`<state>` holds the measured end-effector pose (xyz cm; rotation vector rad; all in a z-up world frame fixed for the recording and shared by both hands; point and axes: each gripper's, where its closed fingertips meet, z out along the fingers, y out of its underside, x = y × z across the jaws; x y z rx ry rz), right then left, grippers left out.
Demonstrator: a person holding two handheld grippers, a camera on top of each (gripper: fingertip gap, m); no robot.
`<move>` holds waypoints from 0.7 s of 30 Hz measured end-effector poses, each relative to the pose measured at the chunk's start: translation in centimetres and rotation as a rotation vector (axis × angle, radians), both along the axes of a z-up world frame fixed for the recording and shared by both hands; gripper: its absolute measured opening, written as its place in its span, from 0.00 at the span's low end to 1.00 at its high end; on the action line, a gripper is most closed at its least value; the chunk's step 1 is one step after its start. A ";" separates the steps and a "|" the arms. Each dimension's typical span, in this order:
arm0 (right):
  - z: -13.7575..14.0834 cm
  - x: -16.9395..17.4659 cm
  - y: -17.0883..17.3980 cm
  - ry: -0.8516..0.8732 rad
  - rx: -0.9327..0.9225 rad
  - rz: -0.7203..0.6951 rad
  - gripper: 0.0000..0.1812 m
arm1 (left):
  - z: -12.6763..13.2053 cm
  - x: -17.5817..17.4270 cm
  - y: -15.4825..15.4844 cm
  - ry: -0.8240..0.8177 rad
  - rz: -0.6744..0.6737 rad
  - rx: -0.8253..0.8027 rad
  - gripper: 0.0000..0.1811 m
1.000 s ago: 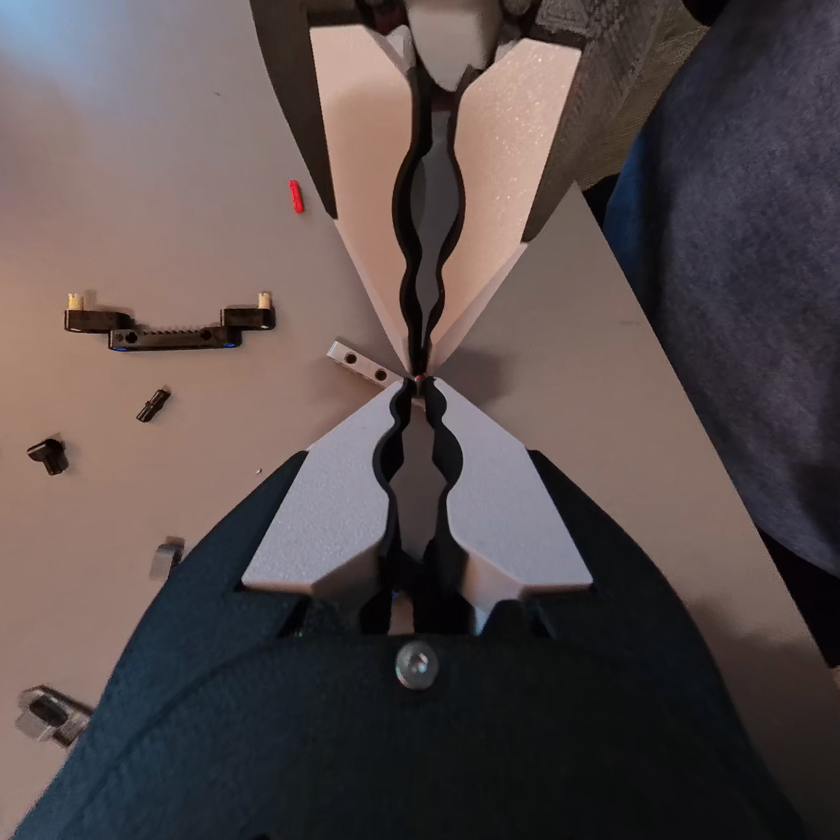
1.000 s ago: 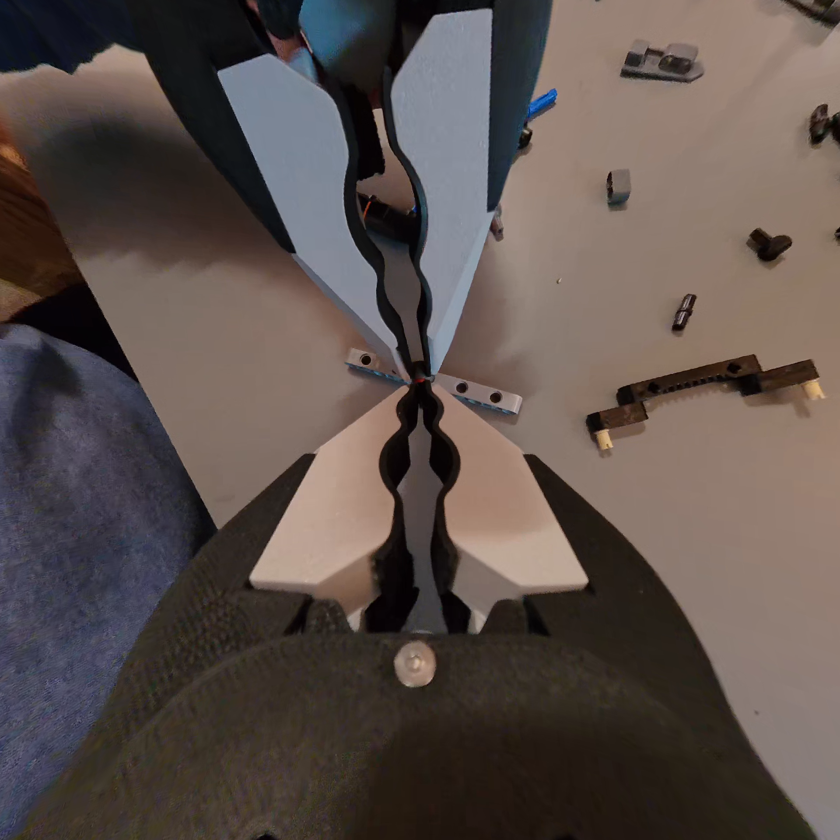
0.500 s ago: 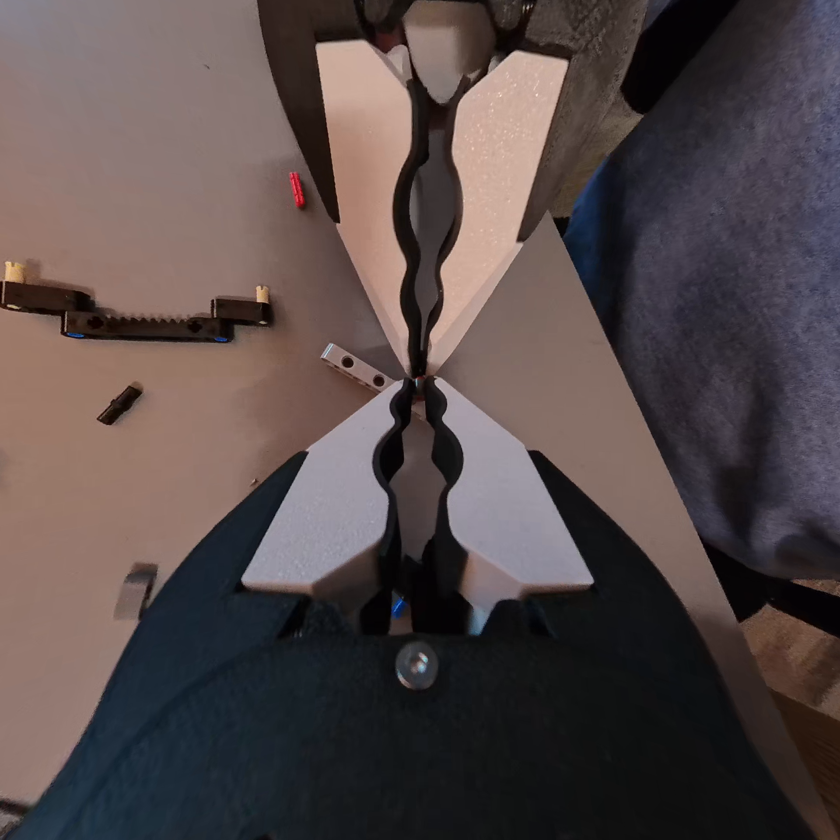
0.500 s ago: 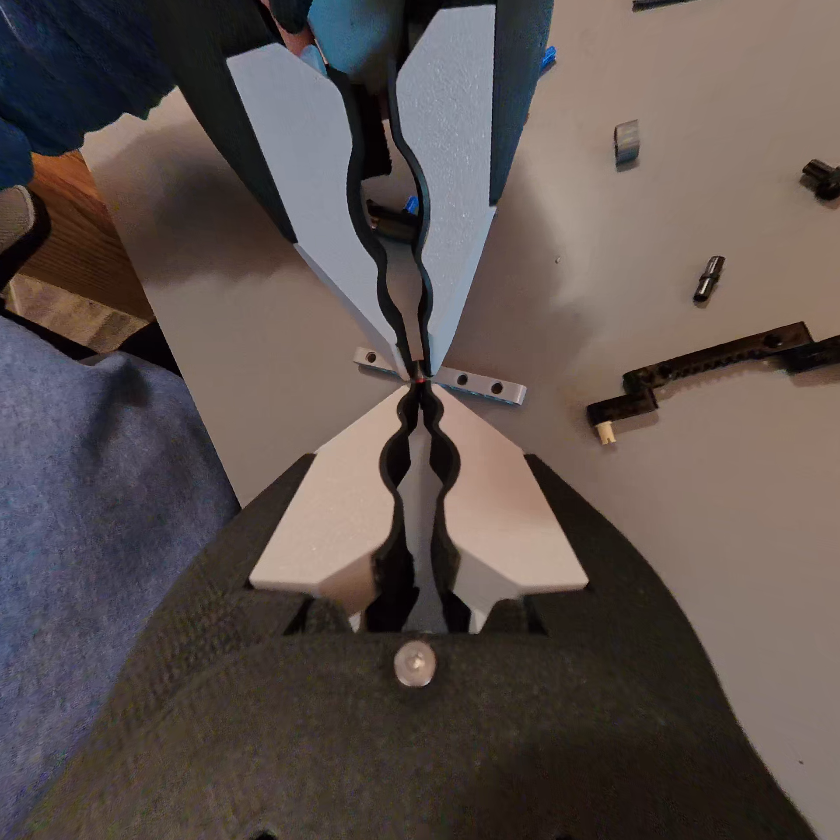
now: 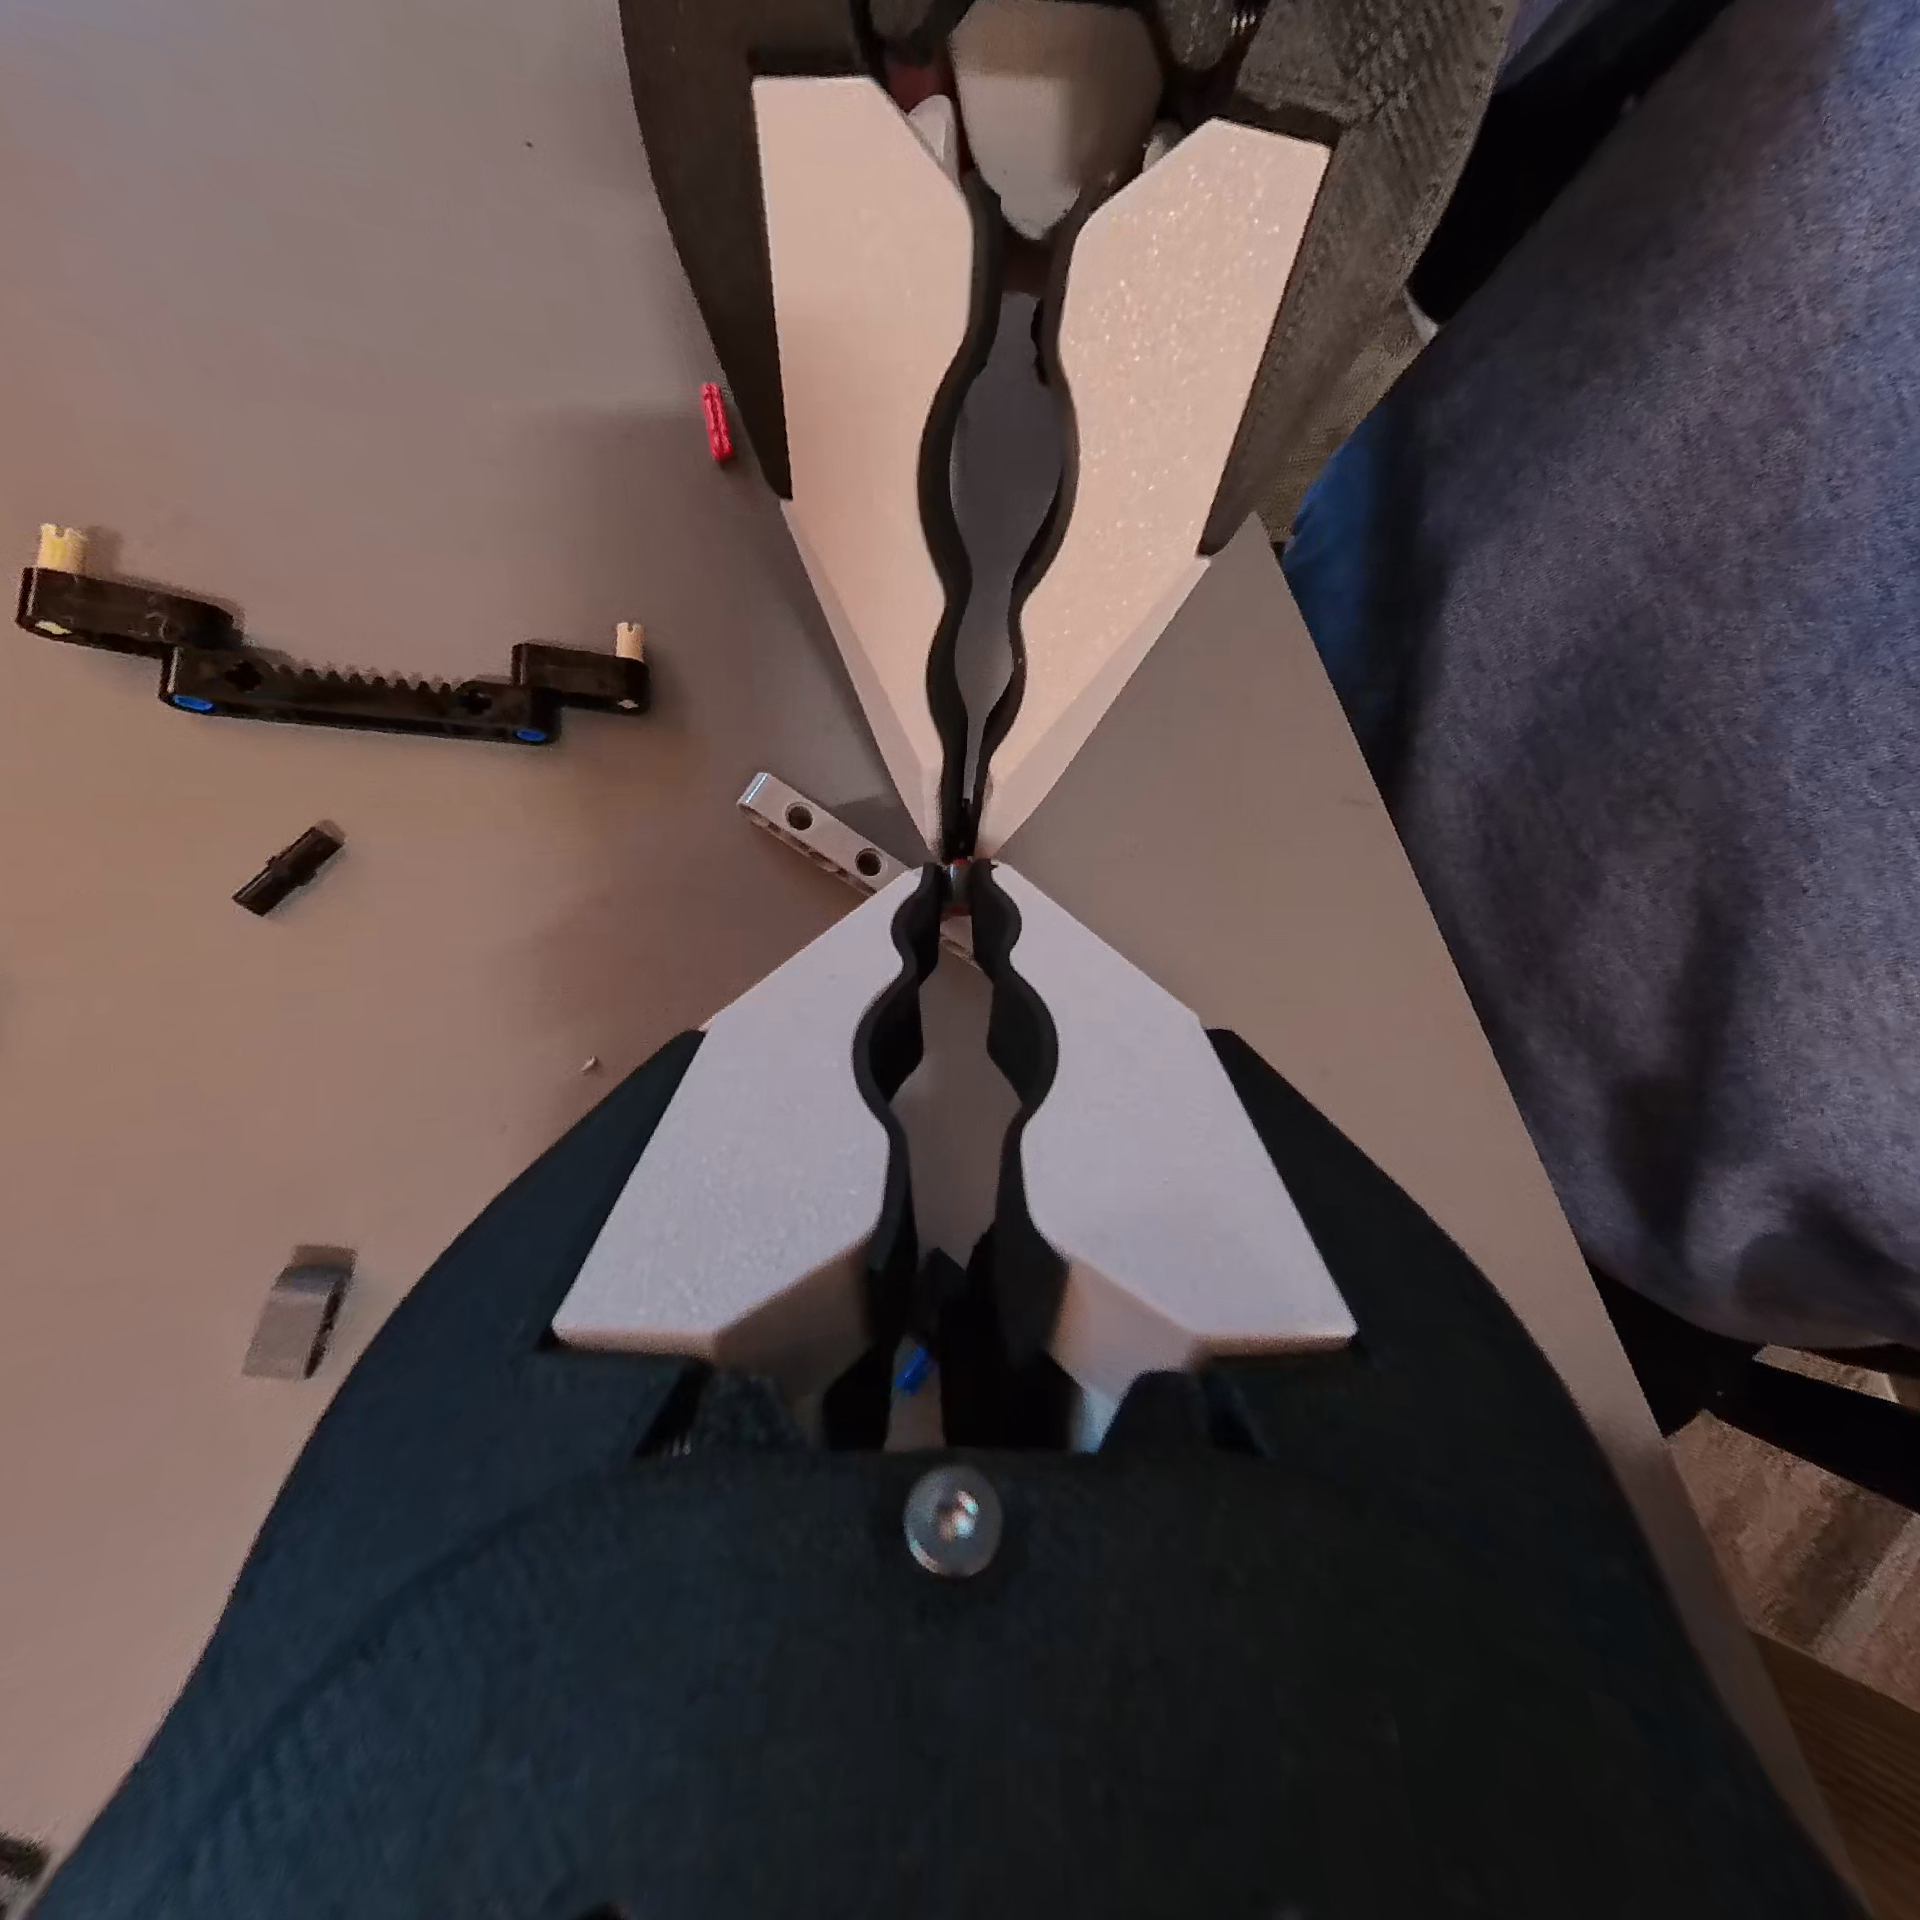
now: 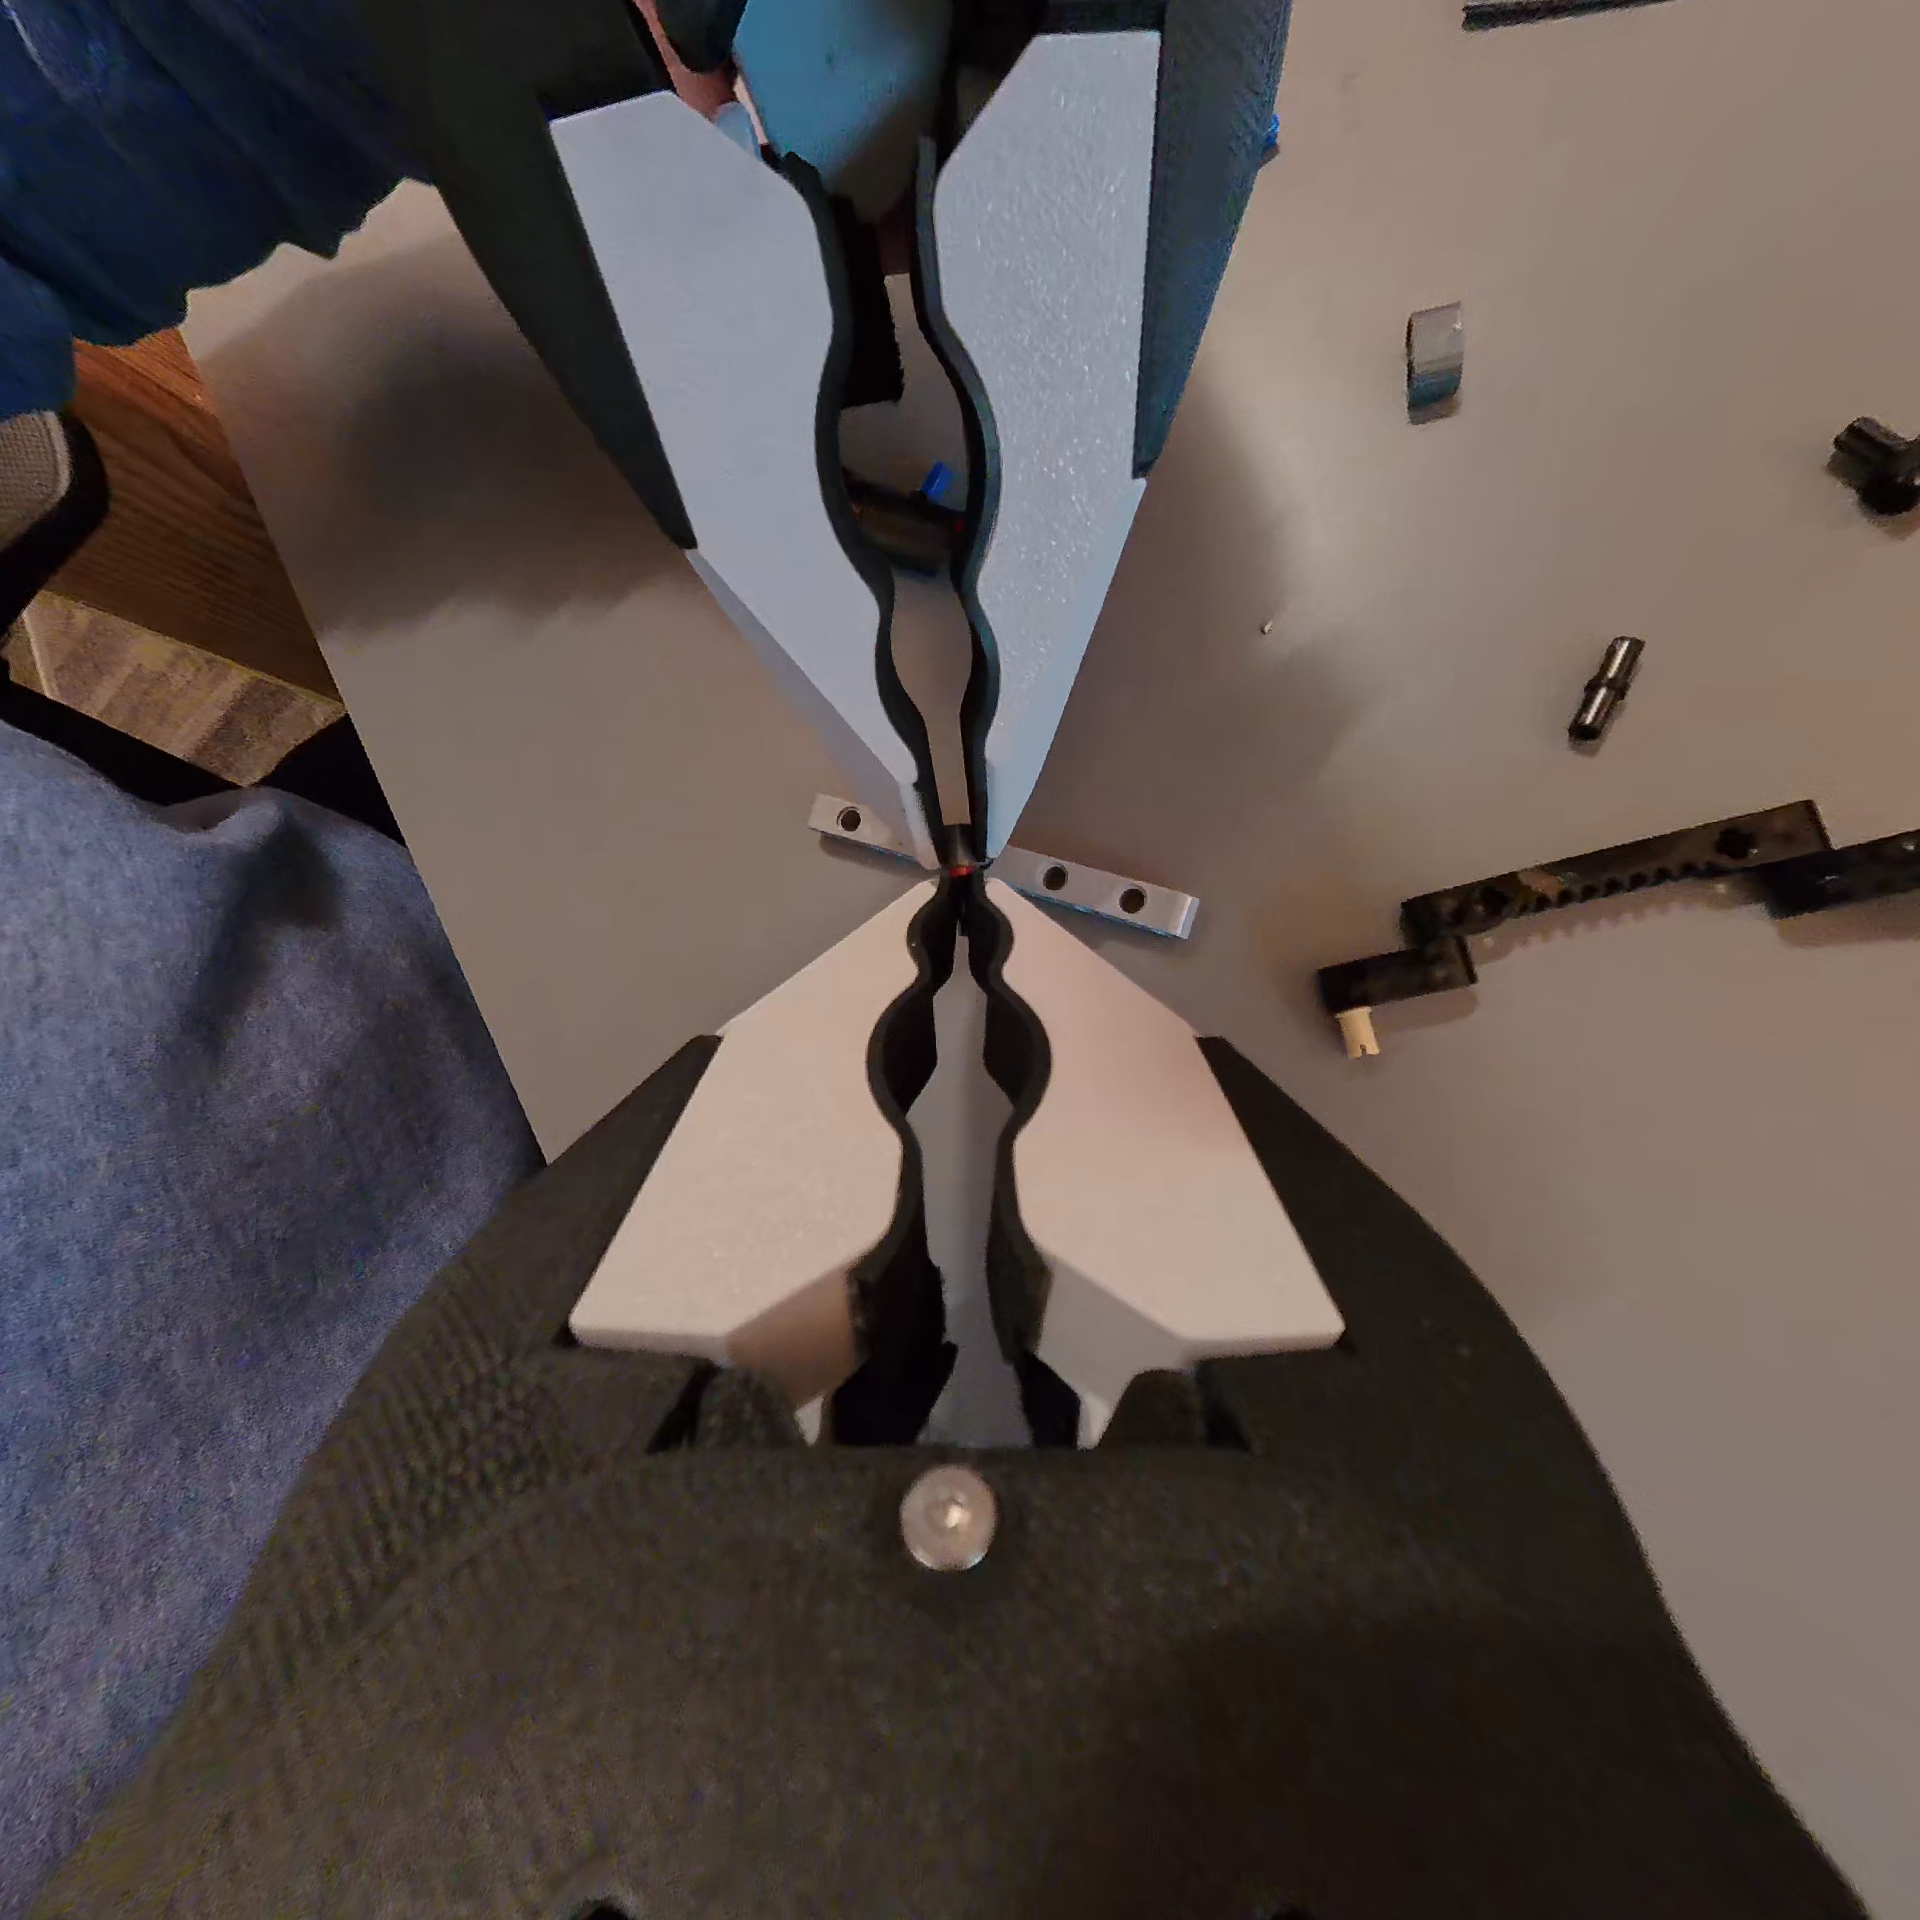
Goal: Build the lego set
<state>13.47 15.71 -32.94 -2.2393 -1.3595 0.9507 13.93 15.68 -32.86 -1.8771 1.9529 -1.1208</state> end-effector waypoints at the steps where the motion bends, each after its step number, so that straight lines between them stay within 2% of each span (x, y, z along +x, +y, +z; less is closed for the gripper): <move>1: 0.0 0.0 0.0 0.000 0.004 0.007 0.00 | 0.0 0.0 0.0 -0.006 0.005 -0.003 0.02; 4: 0.8 -0.1 0.1 0.030 0.045 0.038 0.01 | 0.0 0.0 0.0 -0.012 0.010 0.005 0.02; 6: 1.3 -0.2 0.3 0.032 0.111 0.072 0.04 | 0.0 0.0 0.0 -0.015 0.010 0.005 0.02; 9: -0.1 0.4 0.4 -0.077 0.191 0.126 0.07 | 0.0 0.0 0.0 -0.018 0.006 0.003 0.02; 12: -0.1 -0.3 0.0 -0.042 0.221 0.147 0.06 | 0.1 -0.1 0.0 -0.020 0.003 0.003 0.02; 14: -0.3 -0.3 0.1 -0.056 0.248 0.152 0.02 | 0.1 -0.2 0.0 -0.027 0.007 0.001 0.02; 21: -0.5 -0.4 0.2 -0.078 0.246 0.157 0.00 | 0.1 -0.2 0.0 -0.034 0.015 0.014 0.02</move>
